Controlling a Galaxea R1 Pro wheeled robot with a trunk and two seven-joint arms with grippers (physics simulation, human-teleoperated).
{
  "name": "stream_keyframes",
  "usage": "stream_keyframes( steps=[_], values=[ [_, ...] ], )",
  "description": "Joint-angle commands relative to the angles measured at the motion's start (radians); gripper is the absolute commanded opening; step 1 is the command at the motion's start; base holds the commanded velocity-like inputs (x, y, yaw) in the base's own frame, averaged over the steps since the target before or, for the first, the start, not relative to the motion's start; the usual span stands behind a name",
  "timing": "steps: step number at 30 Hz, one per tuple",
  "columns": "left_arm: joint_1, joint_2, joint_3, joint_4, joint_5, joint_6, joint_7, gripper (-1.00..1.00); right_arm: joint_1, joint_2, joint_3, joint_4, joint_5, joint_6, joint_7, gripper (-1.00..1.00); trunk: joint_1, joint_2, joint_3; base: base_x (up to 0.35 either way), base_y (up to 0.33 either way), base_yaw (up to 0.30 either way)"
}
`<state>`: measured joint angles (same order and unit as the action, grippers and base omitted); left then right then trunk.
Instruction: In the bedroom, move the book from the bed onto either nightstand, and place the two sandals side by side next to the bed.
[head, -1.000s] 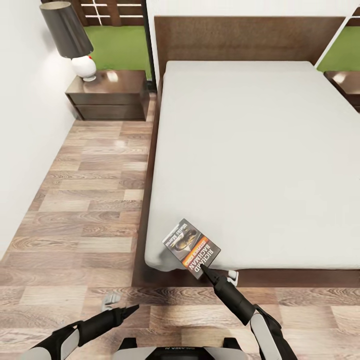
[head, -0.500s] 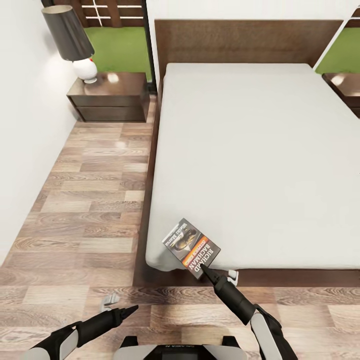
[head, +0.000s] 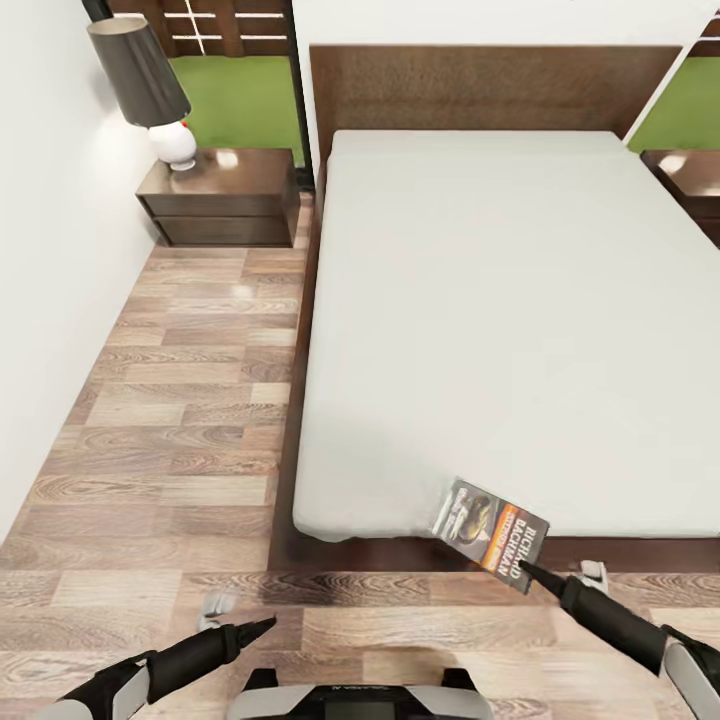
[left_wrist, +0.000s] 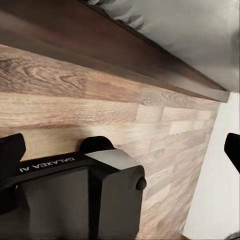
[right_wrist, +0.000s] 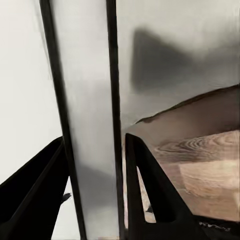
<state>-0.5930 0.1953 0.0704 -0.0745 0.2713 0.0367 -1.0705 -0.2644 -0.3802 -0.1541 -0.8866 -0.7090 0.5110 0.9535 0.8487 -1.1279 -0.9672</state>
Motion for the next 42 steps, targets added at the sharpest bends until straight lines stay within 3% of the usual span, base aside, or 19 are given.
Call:
stream_keyframes(
  steps=[1, 4, 8, 16, 23, 28, 32, 37, 42],
  values=[
    [-0.001, 0.002, 0.008, 0.009, -0.005, 0.004, -0.026, 1.0, 0.0, -0.037, 0.001, 0.052, -0.012, 0.015, 0.03, -1.0, -0.004, 0.007, 0.003, 0.0, 0.0, 0.0],
    [-0.001, 0.005, 0.007, 0.019, -0.007, 0.002, -0.052, 1.0, 0.0, -0.083, 0.001, 0.172, -0.011, 0.015, 0.094, -1.0, -0.015, 0.028, 0.012, 0.0, 0.0, 0.0],
    [-0.001, 0.006, 0.006, 0.026, -0.007, 0.002, -0.062, 1.0, 0.001, -0.101, 0.001, 0.276, -0.011, 0.015, 0.162, -1.0, -0.031, 0.056, 0.025, 0.0, 0.0, 0.0],
    [-0.001, 0.004, 0.004, 0.041, -0.011, 0.001, -0.066, 1.0, 0.001, -0.104, 0.003, 0.301, 0.0, 0.014, 0.238, -1.0, -0.061, 0.112, 0.05, 0.0, 0.0, 0.0],
    [-0.001, 0.003, 0.005, 0.042, -0.011, 0.001, -0.065, 1.0, 0.001, -0.097, 0.004, 0.304, 0.004, -0.008, 0.241, -1.0, -0.088, 0.161, 0.072, 0.0, 0.0, 0.0],
    [-0.001, 0.004, 0.007, 0.034, -0.01, 0.003, -0.064, 1.0, 0.001, -0.093, 0.004, 0.35, 0.023, -0.116, 0.24, -1.0, -0.107, 0.196, 0.087, 0.0, 0.0, 0.0],
    [-0.001, -0.001, 0.006, -0.023, -0.009, 0.011, -0.068, 1.0, 0.001, -0.092, 0.005, 0.461, 0.037, -0.21, 0.241, -1.0, -0.123, 0.224, 0.1, 0.0, 0.0, 0.0],
    [-0.001, 0.002, 0.006, -0.078, -0.007, 0.024, -0.072, 1.0, 0.001, -0.092, 0.005, 0.509, 0.041, -0.243, 0.241, -1.0, -0.142, 0.259, 0.116, 0.0, 0.0, 0.0],
    [-0.001, 0.001, 0.004, -0.081, -0.009, 0.023, -0.074, 1.0, 0.001, -0.092, 0.005, 0.516, 0.041, -0.299, 0.241, -1.0, -0.161, 0.294, 0.131, 0.0, 0.0, 0.0]
  ],
)
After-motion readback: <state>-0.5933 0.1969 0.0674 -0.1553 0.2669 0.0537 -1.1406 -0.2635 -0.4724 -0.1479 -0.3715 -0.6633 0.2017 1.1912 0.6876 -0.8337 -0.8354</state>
